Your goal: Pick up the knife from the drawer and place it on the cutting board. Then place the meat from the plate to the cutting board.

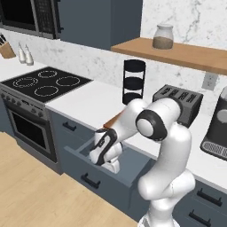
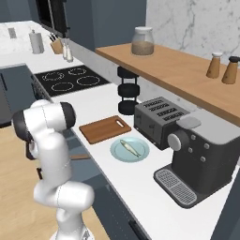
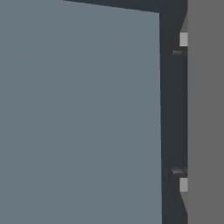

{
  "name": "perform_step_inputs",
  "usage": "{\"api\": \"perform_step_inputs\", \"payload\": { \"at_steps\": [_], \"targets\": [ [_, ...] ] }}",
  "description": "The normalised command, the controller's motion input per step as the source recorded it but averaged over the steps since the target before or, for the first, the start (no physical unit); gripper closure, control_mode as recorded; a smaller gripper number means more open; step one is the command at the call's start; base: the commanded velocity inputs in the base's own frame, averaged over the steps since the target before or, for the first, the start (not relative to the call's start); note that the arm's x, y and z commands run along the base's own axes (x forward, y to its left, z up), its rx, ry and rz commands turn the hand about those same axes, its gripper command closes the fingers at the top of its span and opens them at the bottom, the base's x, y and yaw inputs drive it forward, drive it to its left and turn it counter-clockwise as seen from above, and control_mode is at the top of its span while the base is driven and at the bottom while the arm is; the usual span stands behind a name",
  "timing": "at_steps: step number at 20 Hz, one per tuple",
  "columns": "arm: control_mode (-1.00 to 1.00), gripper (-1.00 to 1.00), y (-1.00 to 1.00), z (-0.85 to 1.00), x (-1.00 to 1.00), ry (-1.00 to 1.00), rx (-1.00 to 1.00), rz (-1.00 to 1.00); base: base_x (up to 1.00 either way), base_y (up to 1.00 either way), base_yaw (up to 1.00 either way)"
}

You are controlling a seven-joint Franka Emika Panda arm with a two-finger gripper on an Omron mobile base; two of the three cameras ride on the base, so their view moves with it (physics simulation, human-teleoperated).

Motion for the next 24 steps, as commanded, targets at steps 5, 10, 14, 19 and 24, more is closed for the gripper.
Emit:
{"api": "perform_step_inputs", "payload": {
  "at_steps": [5, 10, 14, 19, 24],
  "targets": [
    [-1.0, -1.0, 0.53, -0.06, -0.2, 0.02, 0.06, -0.01, 0.0, 0.0, 0.0],
    [-1.0, -1.0, 0.69, 0.0, -0.5, 0.01, 0.04, -0.02, 0.0, 0.0, 0.0],
    [-1.0, -1.0, 0.78, 0.0, -0.8, 0.0, 0.01, -0.04, 0.0, 0.0, 0.0],
    [-1.0, -1.0, 0.67, 0.15, -0.79, 0.0, 0.0, -0.02, 0.0, 0.0, 0.0],
    [-1.0, -1.0, 0.65, 0.67, -0.58, 0.0, 0.0, 0.0, 0.0, 0.0, 0.0]
  ]
}}
